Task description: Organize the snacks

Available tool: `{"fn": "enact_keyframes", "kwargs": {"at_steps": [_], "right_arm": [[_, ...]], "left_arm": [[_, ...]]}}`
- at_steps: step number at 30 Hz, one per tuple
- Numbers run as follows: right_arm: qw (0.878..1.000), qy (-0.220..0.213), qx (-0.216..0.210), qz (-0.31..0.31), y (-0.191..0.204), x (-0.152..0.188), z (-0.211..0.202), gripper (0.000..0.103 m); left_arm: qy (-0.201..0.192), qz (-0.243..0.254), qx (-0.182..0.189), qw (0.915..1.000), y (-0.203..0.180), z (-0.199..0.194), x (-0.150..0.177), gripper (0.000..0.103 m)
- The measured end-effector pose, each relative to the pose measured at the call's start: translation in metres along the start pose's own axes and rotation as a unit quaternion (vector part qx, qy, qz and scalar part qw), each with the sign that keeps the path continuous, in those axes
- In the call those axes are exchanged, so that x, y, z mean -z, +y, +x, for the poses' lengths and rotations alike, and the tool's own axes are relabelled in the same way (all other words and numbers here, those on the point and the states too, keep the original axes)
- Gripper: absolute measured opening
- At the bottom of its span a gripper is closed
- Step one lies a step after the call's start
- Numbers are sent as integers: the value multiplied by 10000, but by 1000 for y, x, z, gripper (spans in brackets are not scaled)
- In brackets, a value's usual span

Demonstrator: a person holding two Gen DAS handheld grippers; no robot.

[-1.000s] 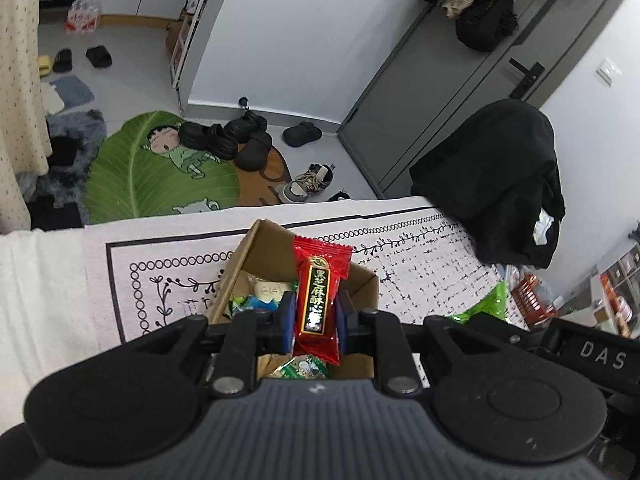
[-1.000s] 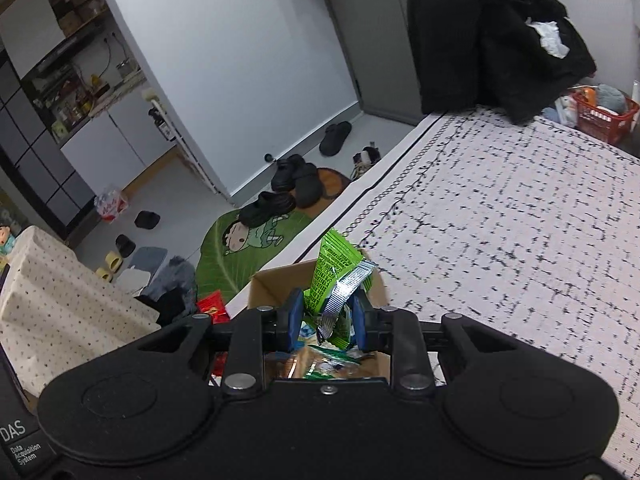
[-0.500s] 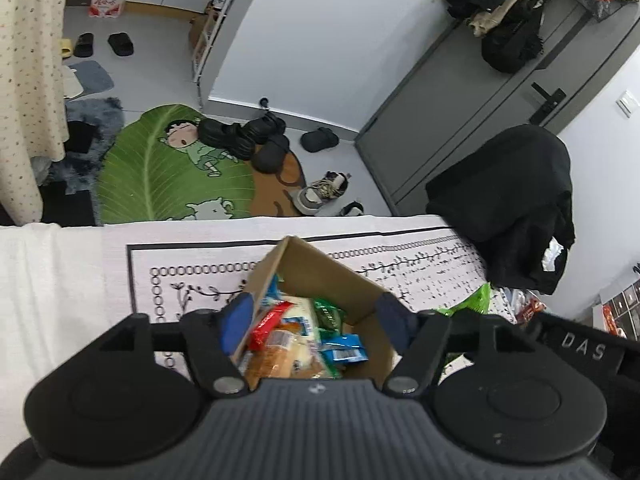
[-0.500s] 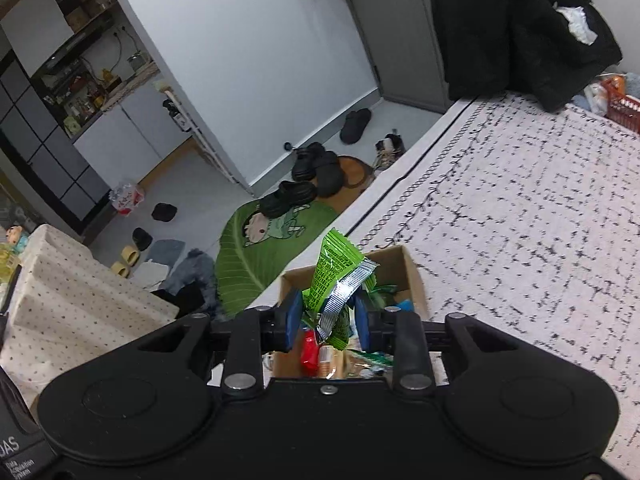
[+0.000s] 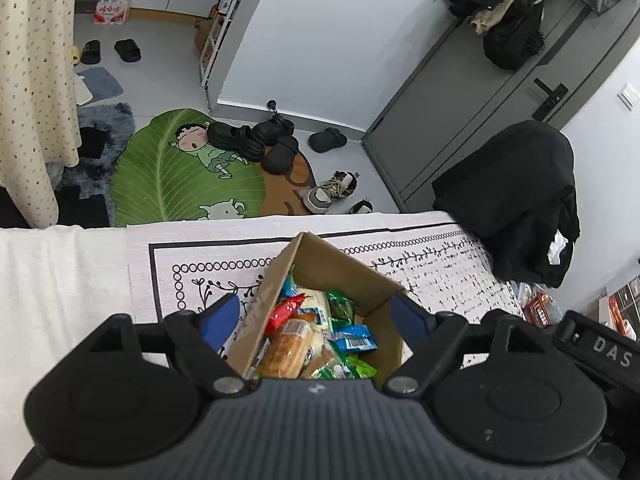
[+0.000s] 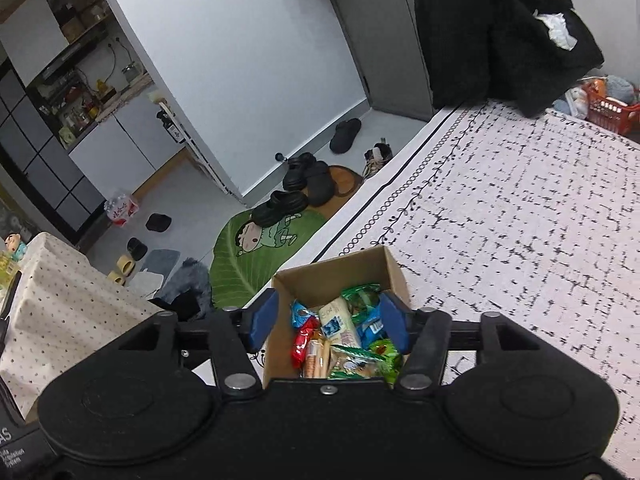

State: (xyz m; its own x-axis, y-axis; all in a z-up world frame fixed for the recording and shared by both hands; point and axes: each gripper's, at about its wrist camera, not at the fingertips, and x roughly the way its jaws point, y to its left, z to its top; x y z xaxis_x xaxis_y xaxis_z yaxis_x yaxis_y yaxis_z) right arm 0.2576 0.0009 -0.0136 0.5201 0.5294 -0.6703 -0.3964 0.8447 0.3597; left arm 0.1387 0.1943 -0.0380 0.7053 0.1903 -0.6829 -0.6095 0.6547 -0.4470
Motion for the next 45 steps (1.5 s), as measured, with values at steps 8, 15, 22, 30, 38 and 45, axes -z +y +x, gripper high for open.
{"fn": "enact_keyframes", "kwargs": {"at_steps": [8, 15, 22, 30, 38, 45], "right_arm": [[9997, -236, 69, -25, -10, 8, -32, 72], [9987, -483, 168, -70, -17, 23, -64, 83], [9969, -722, 305, -11, -29, 41, -94, 92], [9944, -973, 401, -42, -35, 60, -124, 99], [9913, -1219, 463, -157, -36, 78, -153, 103], [9895, -1313, 572, -217, -40, 95, -170, 103]], "left_arm": [[-15, 287, 79, 9996, -14, -23, 9, 91], [-40, 582, 244, 9980, -23, -46, 19, 100], [-117, 976, 398, 9944, -32, -72, 33, 103], [-180, 1300, 566, 9897, -34, -95, 49, 103], [-240, 1654, 613, 9840, -35, -116, 62, 103], [-273, 1983, 619, 9778, -36, -131, 78, 103]]}}
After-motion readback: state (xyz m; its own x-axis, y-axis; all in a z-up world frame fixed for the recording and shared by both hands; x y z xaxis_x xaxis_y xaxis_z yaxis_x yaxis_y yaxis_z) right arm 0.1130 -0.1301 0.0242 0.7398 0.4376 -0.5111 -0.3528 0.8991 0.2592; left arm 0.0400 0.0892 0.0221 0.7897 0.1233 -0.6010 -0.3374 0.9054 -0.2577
